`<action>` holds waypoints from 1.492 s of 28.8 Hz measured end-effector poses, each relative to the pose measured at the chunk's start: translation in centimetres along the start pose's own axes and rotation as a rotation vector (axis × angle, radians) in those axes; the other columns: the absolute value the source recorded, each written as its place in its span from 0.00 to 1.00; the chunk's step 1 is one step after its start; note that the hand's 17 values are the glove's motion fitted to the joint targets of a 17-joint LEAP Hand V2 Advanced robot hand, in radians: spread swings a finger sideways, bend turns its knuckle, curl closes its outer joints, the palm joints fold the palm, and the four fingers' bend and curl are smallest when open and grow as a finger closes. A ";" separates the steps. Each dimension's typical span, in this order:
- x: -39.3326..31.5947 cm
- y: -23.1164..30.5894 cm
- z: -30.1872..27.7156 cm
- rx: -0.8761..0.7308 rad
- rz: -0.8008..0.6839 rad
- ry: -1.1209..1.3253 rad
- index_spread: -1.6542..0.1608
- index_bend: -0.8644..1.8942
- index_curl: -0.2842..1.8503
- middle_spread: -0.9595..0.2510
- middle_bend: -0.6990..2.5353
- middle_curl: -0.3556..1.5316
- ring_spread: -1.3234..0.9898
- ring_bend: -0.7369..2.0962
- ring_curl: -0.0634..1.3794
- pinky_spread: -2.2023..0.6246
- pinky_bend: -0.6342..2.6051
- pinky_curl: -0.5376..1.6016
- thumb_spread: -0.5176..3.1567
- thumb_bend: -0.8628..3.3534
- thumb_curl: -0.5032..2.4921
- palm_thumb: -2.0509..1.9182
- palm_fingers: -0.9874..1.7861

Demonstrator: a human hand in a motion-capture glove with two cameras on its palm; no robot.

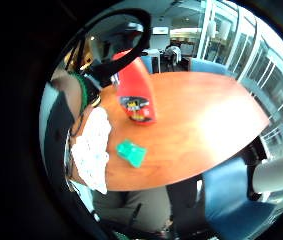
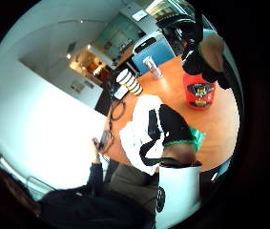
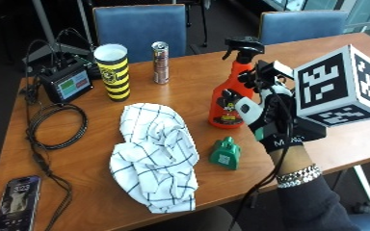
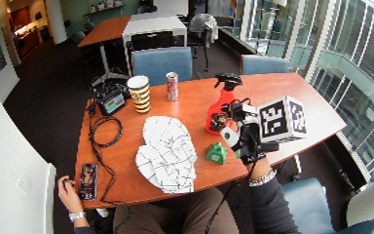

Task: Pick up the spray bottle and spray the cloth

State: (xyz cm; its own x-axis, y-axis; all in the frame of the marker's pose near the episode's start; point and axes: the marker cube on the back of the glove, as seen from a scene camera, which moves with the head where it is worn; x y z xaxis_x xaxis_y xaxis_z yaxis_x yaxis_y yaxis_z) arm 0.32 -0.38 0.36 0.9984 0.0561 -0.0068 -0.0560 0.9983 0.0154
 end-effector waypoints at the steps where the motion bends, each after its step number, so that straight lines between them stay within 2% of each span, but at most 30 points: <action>1: 0.1 -0.1 0.1 0.007 0.017 0.003 0.81 0.40 0.17 0.72 0.33 0.25 0.54 0.42 0.14 0.78 0.28 0.28 0.25 0.28 0.21 0.65 0.76; 9: 2.1 -2.2 1.7 0.171 0.255 0.025 0.76 0.38 0.23 0.67 0.33 0.31 0.52 0.44 0.23 0.78 0.27 0.34 0.34 0.28 0.24 0.68 0.75; 15: 4.4 -3.4 3.4 0.157 0.374 -0.153 0.75 0.36 0.24 0.66 0.33 0.33 0.51 0.44 0.26 0.78 0.27 0.36 0.37 0.26 0.25 0.68 0.73; 24: 5.8 -5.2 5.6 -0.113 0.409 -0.463 0.74 0.36 0.25 0.64 0.33 0.36 0.51 0.41 0.27 0.80 0.26 0.37 0.37 0.25 0.26 0.70 0.66; 30: 6.1 -5.8 7.2 -0.325 0.434 -0.727 0.73 0.38 0.26 0.60 0.34 0.37 0.49 0.41 0.27 0.80 0.24 0.37 0.35 0.24 0.28 0.73 0.69; 36: 8.5 -6.2 8.1 -0.539 0.422 -0.742 0.73 0.38 0.28 0.58 0.33 0.38 0.46 0.43 0.29 0.75 0.26 0.38 0.34 0.23 0.29 0.75 0.77; 43: 10.6 -6.7 5.8 -0.557 0.390 -0.746 0.73 0.39 0.30 0.57 0.34 0.40 0.46 0.42 0.31 0.72 0.26 0.40 0.28 0.22 0.32 0.77 0.77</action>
State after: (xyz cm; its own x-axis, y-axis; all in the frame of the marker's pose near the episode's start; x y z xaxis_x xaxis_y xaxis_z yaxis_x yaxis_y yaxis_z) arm 11.37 -6.57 6.01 0.6490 0.5466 0.5291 -0.1850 0.7880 -0.5872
